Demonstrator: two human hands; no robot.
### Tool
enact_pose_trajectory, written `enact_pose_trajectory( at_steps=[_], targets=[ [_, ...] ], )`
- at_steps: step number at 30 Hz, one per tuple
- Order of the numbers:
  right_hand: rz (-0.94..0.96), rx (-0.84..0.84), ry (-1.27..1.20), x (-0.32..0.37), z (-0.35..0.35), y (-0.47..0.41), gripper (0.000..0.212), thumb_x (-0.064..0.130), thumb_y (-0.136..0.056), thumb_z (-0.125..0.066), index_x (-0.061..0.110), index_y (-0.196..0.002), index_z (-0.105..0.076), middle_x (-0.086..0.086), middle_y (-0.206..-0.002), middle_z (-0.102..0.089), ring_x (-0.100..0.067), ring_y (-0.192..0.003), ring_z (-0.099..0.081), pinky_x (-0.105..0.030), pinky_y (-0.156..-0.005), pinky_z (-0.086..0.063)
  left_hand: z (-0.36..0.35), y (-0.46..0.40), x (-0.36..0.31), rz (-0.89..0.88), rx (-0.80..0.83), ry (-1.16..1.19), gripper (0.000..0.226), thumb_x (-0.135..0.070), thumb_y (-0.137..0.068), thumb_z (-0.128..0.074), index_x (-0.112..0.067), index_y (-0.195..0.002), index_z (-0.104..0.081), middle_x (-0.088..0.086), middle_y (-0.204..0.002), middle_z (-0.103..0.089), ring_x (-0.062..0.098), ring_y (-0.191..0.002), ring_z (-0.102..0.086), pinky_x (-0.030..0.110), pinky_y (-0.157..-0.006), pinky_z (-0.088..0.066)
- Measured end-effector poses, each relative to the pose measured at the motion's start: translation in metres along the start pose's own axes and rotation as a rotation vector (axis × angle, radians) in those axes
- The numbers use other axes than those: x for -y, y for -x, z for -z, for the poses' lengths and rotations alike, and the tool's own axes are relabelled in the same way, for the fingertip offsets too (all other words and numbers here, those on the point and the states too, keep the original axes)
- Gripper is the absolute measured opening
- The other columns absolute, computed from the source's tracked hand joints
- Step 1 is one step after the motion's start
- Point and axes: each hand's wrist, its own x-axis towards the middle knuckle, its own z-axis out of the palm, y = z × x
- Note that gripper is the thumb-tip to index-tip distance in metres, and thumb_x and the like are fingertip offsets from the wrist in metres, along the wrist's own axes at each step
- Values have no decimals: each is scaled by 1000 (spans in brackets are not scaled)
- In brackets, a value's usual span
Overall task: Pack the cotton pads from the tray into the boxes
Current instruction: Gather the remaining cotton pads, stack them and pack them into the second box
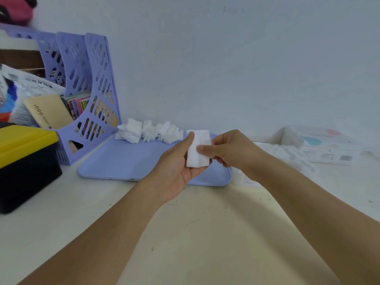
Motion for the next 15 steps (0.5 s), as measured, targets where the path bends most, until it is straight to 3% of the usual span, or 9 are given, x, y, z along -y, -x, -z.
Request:
enact_pose_trajectory(
  at_steps=[3,6,10,15],
  targets=[
    [248,-191,127,-5,-8,-1,37,25,-70,-91,17,-68,-55,10,-56,-50,-2,-47,-41,-14,-49,-34,3,-2,3,-1,-63,24,34,-22,-105,-49,1,-130,-57,20,-117,-72,29,-109,-71,42,-92,-59],
    [456,-261,317,-8,-10,-2,29,27,-69,-91,21,-81,-65,8,-71,-51,-5,-58,-44,-19,-57,-38,4,-2,3,1,-63,57,34,-23,-105,-49,-2,-130,-58,20,-121,-70,30,-110,-70,47,-97,-56],
    [526,-291,404,-9,-11,-3,24,30,-72,-88,26,-89,-71,7,-81,-53,-4,-65,-46,-26,-64,-42,6,-3,2,2,-70,81,35,-26,-105,-49,-5,-132,-57,19,-124,-69,30,-111,-70,48,-99,-54],
    [503,-262,347,-8,-12,-3,17,25,-77,-86,27,-79,-69,9,-82,-62,-2,-66,-52,-15,-64,-38,7,-4,2,-3,-56,63,39,-27,-107,-44,-5,-137,-54,18,-126,-69,28,-113,-69,46,-99,-54]
  ],
)
